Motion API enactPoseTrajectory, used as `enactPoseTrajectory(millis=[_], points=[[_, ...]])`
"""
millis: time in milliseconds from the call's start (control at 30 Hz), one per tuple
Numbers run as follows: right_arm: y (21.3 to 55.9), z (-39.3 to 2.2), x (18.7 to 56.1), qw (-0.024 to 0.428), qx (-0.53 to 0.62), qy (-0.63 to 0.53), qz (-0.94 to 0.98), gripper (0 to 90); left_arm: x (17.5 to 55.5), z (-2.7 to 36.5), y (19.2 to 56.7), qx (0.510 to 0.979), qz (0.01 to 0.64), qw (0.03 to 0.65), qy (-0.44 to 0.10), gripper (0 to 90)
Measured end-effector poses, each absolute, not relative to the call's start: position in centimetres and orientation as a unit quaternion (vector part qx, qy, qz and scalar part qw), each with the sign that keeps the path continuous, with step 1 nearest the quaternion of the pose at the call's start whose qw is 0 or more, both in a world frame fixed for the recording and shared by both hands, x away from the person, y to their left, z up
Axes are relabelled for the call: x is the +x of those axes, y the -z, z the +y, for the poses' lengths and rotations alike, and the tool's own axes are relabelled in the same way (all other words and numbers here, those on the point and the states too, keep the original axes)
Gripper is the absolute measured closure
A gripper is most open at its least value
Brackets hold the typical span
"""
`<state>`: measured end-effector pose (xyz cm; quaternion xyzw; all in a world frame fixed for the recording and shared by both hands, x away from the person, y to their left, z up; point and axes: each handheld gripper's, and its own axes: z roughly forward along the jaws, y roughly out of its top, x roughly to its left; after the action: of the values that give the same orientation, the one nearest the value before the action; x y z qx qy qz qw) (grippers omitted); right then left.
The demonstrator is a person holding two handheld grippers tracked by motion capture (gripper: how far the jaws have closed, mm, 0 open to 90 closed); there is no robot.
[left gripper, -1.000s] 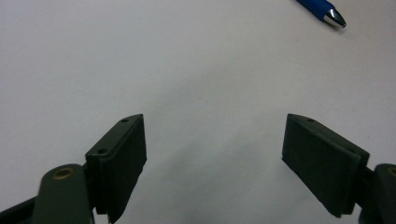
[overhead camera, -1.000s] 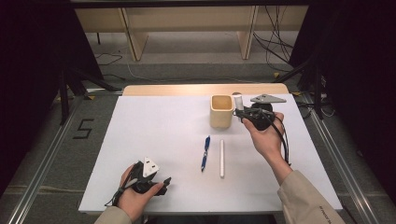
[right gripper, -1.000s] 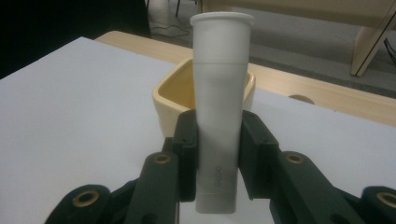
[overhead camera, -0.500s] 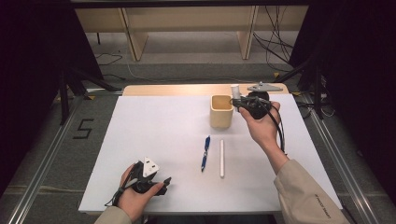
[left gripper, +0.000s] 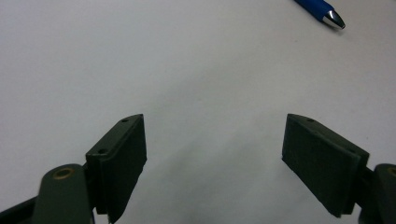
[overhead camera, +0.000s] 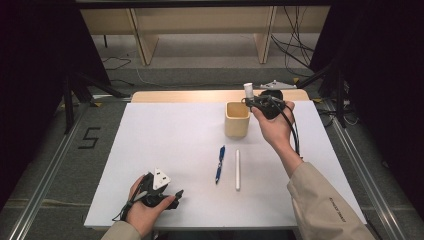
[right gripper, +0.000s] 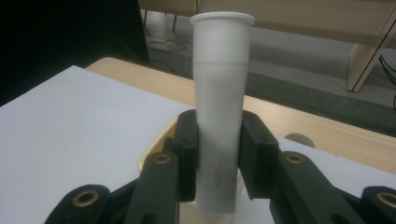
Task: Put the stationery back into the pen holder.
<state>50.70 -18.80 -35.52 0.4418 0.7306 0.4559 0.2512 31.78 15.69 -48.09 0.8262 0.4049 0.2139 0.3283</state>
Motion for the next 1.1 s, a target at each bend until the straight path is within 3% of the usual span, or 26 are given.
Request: enactPoseTrajectory(millis=[1100], points=[[37.2, -17.1, 52.9, 0.257, 0.444, -0.444, 0.735, 70.8, 31.8, 15.6, 48.1, 0.828, 0.401, 0.329, -0.212, 21.9]])
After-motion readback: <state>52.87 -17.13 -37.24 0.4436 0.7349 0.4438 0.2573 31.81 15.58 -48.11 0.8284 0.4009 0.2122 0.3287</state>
